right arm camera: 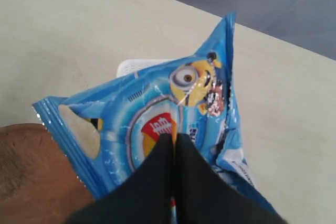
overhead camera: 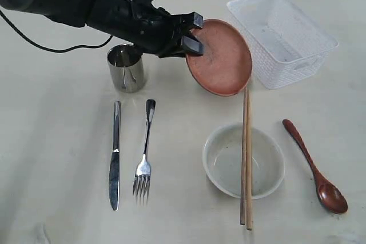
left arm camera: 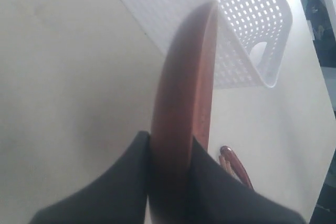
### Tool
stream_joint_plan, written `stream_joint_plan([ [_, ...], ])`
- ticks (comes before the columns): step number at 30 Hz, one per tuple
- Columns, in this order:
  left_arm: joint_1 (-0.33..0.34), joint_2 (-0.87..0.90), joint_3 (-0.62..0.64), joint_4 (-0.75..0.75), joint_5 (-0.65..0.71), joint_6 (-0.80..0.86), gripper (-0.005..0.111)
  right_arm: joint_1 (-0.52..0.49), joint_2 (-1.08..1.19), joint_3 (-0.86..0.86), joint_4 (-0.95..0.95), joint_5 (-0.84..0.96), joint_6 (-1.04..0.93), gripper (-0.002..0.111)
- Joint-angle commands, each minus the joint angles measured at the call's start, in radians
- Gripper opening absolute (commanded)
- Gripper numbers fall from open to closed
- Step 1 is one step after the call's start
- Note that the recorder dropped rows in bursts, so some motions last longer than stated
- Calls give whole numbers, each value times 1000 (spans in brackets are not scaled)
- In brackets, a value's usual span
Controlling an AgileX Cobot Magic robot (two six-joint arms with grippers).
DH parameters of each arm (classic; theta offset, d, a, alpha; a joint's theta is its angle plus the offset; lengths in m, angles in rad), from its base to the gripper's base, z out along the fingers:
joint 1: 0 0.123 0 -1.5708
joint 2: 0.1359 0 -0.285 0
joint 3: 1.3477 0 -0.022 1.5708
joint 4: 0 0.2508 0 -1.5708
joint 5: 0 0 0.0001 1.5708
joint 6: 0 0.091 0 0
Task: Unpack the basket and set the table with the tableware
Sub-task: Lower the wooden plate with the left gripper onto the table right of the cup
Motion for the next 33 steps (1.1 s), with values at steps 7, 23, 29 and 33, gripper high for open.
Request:
stream_joint_plan([
  [7,-4,26,-5,70,20,-55,0,-6,-4,-5,-1,2,-11,0],
  [23,-4,27,-11,80,29,-55,0,-6,-4,-5,-1,-2,-16,0],
  [29,-4,27,-11,80,29,-79,5,-6,-4,-5,-1,-8,-15,0],
  [33,-4,27,-11,80,29,-86,18,-6,-4,-5,-1,-8,-15,0],
])
